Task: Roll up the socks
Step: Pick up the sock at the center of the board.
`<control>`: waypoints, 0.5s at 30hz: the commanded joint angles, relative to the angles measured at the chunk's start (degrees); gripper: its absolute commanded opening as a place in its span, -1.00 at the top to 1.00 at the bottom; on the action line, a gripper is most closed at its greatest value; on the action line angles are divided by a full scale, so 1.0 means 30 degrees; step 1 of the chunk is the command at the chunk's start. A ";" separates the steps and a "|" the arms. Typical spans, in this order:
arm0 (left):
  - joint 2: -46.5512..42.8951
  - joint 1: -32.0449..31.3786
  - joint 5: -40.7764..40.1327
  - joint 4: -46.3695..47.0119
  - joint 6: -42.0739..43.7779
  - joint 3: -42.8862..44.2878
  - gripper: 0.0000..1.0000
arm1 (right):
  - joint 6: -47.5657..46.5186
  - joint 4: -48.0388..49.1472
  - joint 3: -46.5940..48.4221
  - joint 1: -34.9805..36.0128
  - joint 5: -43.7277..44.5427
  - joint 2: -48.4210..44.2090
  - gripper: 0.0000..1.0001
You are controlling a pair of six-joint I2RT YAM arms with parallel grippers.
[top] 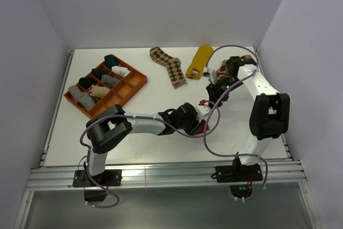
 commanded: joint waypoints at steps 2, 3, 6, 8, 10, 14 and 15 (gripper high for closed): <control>-0.0594 0.0637 0.1665 -0.1921 -0.1258 -0.1068 1.00 | 0.2921 0.2561 -0.0101 -0.1307 0.0059 -0.2727 -0.20; -0.0742 0.0726 0.1840 -0.1776 -0.1375 -0.1098 1.00 | 0.3038 0.2998 -0.0249 -0.1423 0.0263 -0.3660 -0.20; -0.1182 0.1166 0.2133 -0.1541 -0.1726 -0.1244 1.00 | 0.3566 0.3471 -0.0806 -0.2156 0.0675 -0.5187 -0.20; -0.1590 0.1574 0.2748 -0.1044 -0.2019 -0.1507 1.00 | 0.3944 0.3675 -0.1244 -0.2303 0.0791 -0.5776 -0.20; -0.2321 0.1985 0.3390 -0.0372 -0.2517 -0.2032 0.99 | 0.4093 0.3764 -0.1422 -0.2361 0.0909 -0.6421 -0.21; -0.3930 0.3301 0.4095 0.0683 -0.3455 -0.2796 1.00 | 0.4971 0.4291 -0.1774 -0.2624 0.1290 -0.7183 -0.21; -0.4285 0.3508 0.4184 0.0803 -0.3804 -0.2942 0.99 | 0.5060 0.4321 -0.1803 -0.2712 0.1261 -0.7272 -0.21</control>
